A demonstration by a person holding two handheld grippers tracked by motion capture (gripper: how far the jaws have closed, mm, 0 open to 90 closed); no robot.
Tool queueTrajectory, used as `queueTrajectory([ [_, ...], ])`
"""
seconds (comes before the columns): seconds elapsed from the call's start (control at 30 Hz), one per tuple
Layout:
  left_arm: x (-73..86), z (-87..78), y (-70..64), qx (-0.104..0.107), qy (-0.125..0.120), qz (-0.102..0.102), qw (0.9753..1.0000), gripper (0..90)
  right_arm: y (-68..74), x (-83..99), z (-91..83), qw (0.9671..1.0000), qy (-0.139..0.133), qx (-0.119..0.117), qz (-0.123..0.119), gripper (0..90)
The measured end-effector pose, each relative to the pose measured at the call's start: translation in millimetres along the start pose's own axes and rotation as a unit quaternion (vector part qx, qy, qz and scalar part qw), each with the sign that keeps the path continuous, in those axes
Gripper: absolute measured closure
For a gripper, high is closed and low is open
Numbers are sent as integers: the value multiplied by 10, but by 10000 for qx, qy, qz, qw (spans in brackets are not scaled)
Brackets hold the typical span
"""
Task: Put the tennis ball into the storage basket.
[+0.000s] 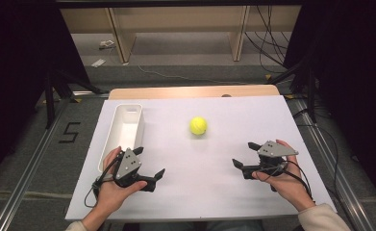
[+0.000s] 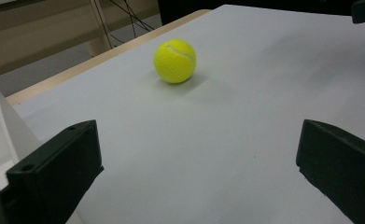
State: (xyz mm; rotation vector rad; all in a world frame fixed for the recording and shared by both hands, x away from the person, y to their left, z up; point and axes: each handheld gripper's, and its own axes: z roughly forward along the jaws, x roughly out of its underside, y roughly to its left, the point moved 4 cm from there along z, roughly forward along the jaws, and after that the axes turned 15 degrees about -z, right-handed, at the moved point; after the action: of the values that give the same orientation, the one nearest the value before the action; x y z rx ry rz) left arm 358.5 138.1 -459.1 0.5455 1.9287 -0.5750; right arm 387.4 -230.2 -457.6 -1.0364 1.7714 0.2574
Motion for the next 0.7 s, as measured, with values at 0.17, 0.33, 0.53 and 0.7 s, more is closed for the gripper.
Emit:
queueTrajectory([
  [0.17, -4, -3, -6, 0, -13, 17, 10000, 0, -7, -26, 17, 10000, -29, 61, 1, 166],
  [0.33, -5, -10, -2, -7, -14, 21, 10000, 0, -20, -61, 84, 9999, -55, 116, -24, 166],
  [0.53, -7, -16, -6, 6, -7, 32, 10000, 0, -39, -122, 197, 9997, 2, 204, -127, 158],
  [0.7, -11, -19, -8, 6, -23, 37, 10000, 0, -46, -200, 309, 9997, 5, 214, -149, 156],
])
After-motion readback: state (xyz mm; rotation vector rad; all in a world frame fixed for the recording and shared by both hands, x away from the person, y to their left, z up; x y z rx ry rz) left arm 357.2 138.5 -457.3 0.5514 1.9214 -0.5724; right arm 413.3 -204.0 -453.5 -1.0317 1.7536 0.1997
